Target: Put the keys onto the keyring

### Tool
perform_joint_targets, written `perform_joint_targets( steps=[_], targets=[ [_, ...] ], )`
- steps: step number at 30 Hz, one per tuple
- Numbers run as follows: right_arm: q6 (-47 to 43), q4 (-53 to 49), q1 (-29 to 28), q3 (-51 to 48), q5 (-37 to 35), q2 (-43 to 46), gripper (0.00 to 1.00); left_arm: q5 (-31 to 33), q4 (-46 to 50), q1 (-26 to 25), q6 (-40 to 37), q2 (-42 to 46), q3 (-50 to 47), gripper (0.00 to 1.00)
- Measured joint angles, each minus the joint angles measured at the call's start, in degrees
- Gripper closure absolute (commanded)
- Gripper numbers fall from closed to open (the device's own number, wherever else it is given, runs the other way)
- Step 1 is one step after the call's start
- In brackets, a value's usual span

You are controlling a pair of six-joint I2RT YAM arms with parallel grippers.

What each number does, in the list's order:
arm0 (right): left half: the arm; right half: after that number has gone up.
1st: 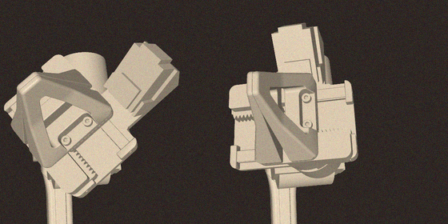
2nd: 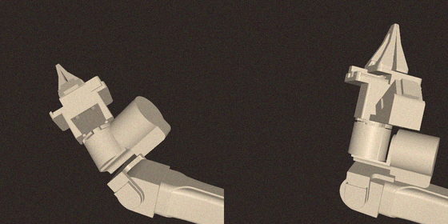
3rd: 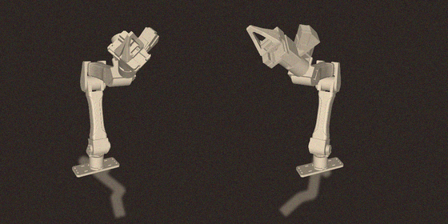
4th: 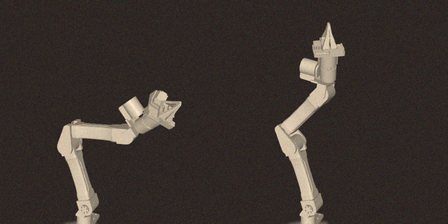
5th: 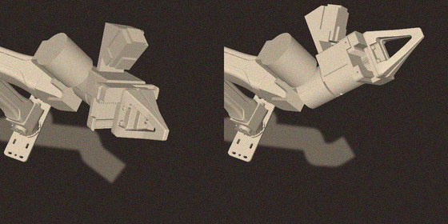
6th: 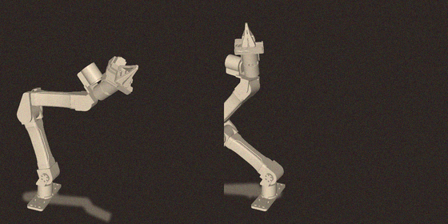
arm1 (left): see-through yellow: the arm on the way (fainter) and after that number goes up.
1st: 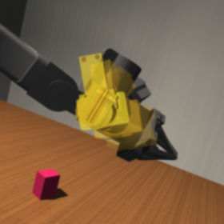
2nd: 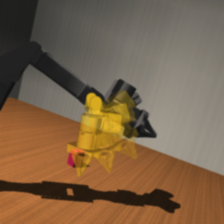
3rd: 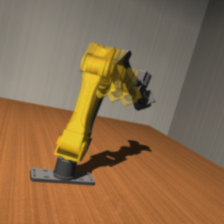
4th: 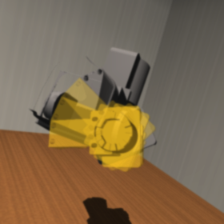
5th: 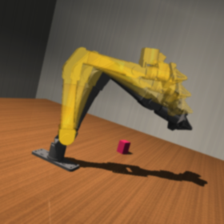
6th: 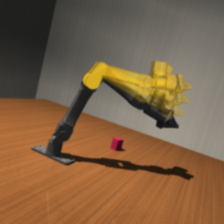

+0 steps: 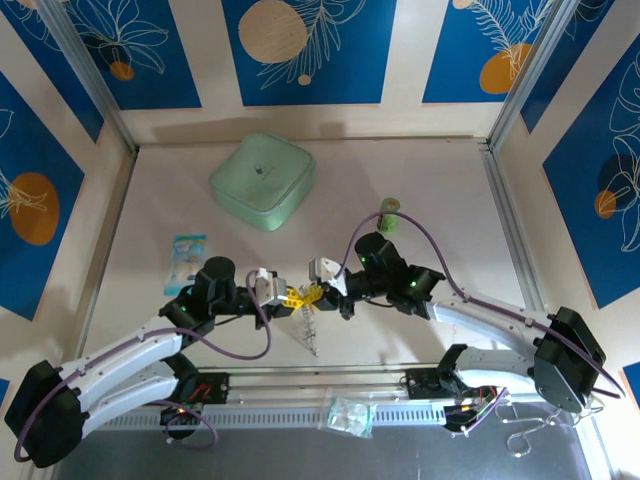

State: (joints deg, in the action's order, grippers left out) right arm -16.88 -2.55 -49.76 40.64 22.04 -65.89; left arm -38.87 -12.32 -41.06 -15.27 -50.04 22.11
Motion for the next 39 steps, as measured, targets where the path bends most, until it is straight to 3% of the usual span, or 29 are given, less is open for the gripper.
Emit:
perform_joint_targets(
  steps=[7,14,17,20,32,39],
  targets=[
    [-5.11,-10.25,-1.84,5.99,-3.67,-2.60,1.00,2.10,7.30,0.00,-4.55,0.00,3.17,0.83],
    [-8.48,-15.78,-2.80,9.70,-5.60,-4.85,1.00,1.84,10.27,-0.09,-7.04,-0.07,3.82,1.00],
    [-8.44,-16.00,-2.80,9.73,-5.57,-4.83,0.76,1.60,10.51,-0.11,-7.37,-0.07,3.89,1.00],
    [-7.13,-13.79,-2.47,8.22,-5.55,-3.72,0.67,1.70,10.27,-0.11,-7.13,-0.04,3.89,1.00],
    [2.62,-5.03,-2.86,-1.79,-9.84,2.84,0.62,2.10,2.80,-0.11,-0.76,1.57,0.74,1.00],
    [4.20,-2.71,-3.15,-1.92,-10.36,2.84,0.67,2.51,2.34,-0.11,0.26,1.57,0.74,1.00]
  ],
)
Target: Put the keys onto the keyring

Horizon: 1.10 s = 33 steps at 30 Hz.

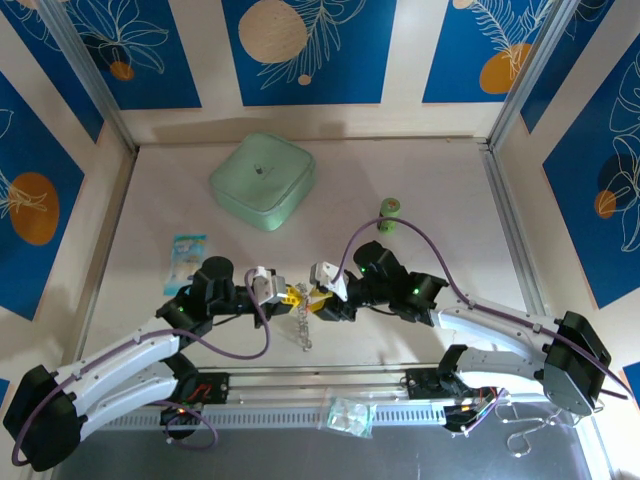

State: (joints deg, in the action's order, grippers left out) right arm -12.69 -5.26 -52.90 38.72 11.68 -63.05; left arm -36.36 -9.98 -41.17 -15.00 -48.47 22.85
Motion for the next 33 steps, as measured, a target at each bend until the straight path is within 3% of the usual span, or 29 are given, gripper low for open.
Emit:
perform_joint_targets(
  steps=[19,24,33],
  targets=[
    [3.43,-2.03,1.29,-0.17,1.62,4.24,0.64,0.57,0.07,0.00,-0.74,0.00,0.00,1.00],
    [11.89,-5.70,1.27,1.33,1.14,4.72,0.64,1.07,1.31,0.00,-1.90,0.26,0.00,1.00],
    [37.18,-14.12,1.25,9.57,-2.14,4.09,0.63,2.56,1.33,0.00,-2.01,0.42,0.00,1.00]
  ],
)
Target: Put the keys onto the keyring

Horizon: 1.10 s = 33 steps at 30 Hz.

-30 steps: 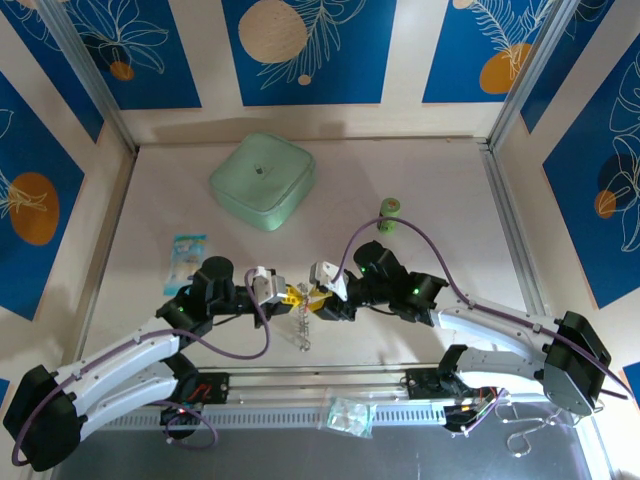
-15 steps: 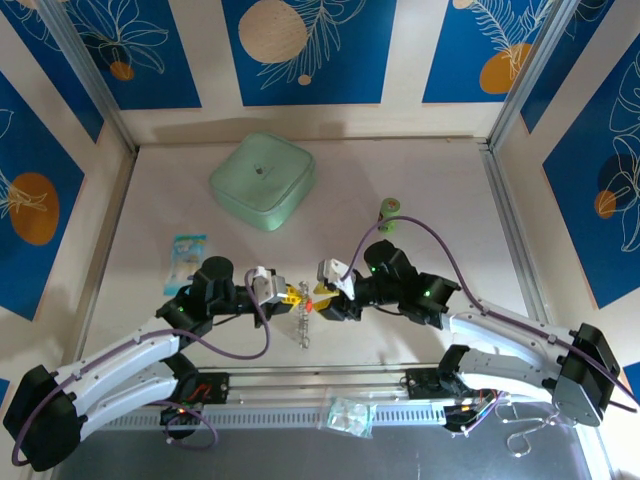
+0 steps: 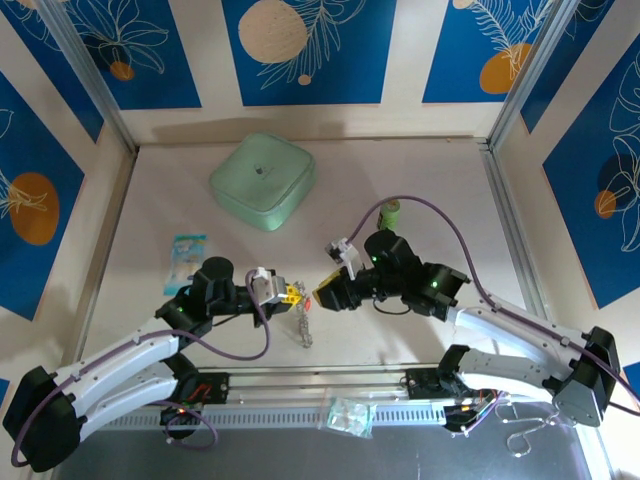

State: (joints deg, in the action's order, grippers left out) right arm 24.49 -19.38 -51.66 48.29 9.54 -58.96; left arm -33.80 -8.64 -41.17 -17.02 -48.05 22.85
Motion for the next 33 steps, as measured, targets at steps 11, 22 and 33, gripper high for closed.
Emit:
perform_joint_targets(
  steps=[11,22,33],
  targets=[
    [7.93,-9.60,-1.29,10.69,-1.90,-10.36,0.69,0.02,0.00,0.00,-0.63,-0.07,0.00,1.00],
    [8.44,-14.80,-2.05,12.85,-2.10,-14.73,0.77,0.02,0.00,0.00,-1.07,-0.13,0.00,1.00],
    [8.44,-15.58,-2.62,13.64,-2.34,-15.63,0.94,0.02,0.07,0.00,-1.46,-0.13,0.00,1.00]
  ],
)
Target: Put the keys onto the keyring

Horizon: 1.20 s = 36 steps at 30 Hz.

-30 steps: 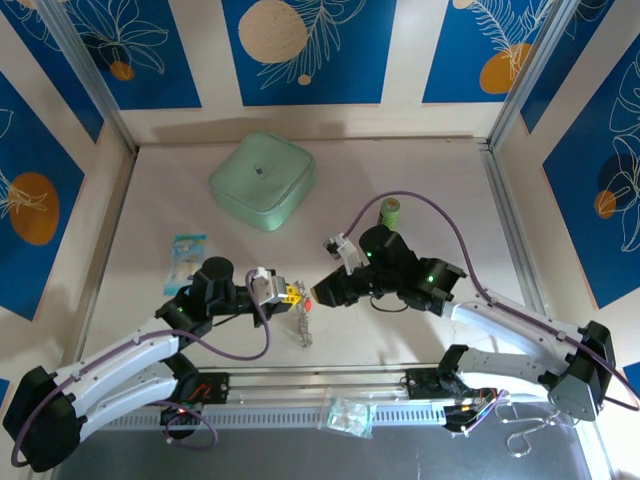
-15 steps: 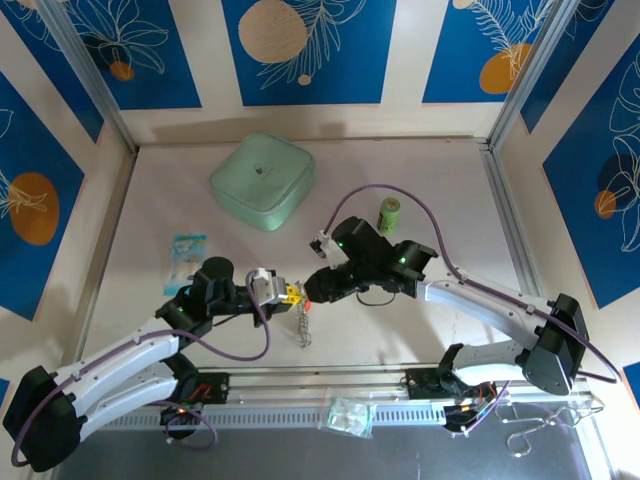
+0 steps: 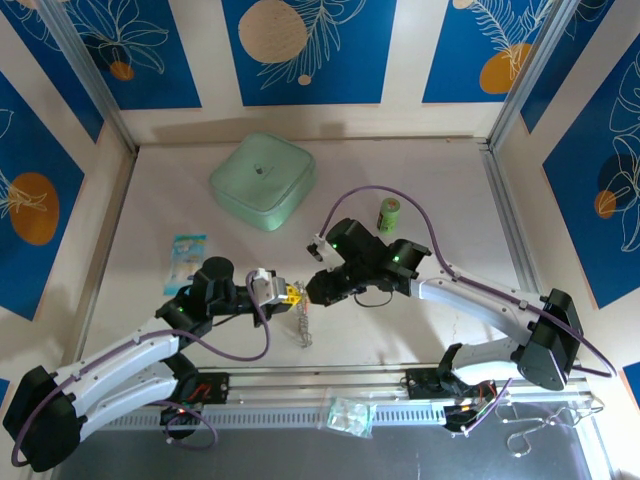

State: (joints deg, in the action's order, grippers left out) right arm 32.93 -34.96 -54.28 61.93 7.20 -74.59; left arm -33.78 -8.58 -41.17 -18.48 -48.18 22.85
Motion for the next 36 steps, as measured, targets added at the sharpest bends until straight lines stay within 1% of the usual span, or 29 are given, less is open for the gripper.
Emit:
perform_joint_targets(
  steps=[7,12,17,20,24,26,30,33,36],
  targets=[
    [-0.09,0.02,0.42,-0.20,0.31,0.02,0.98,-0.44,-0.02,0.00,-0.02,0.02,0.00,1.00],
    [0.09,4.48,2.08,-4.22,3.50,0.66,0.98,-0.74,-0.39,0.00,0.00,0.02,-0.15,1.00],
    [0.83,9.53,3.06,-8.52,6.38,0.85,0.86,-1.84,-0.85,0.00,0.00,0.02,-0.35,1.00],
    [0.81,10.34,3.48,-9.70,6.73,1.36,0.79,-2.14,-1.53,0.00,0.00,0.04,-0.37,1.00],
    [-0.74,11.43,4.07,-11.45,6.27,5.44,0.70,-2.19,-2.29,0.00,0.00,0.04,-0.35,1.00],
    [-2.78,13.14,4.07,-13.22,5.03,9.40,0.68,-2.19,-2.62,0.00,0.02,0.04,-0.35,1.00],
    [-9.33,18.95,3.98,-18.91,3.08,16.61,0.66,-2.19,-3.23,0.00,0.20,0.04,-0.37,1.00],
    [-17.22,26.29,2.82,-25.24,3.06,20.57,0.63,-2.21,-4.61,0.00,0.72,0.02,-0.66,1.00],
    [-25.24,32.57,0.98,-29.75,3.30,21.66,0.63,-2.64,-5.60,0.00,1.53,-0.02,-0.85,1.00]
  ],
)
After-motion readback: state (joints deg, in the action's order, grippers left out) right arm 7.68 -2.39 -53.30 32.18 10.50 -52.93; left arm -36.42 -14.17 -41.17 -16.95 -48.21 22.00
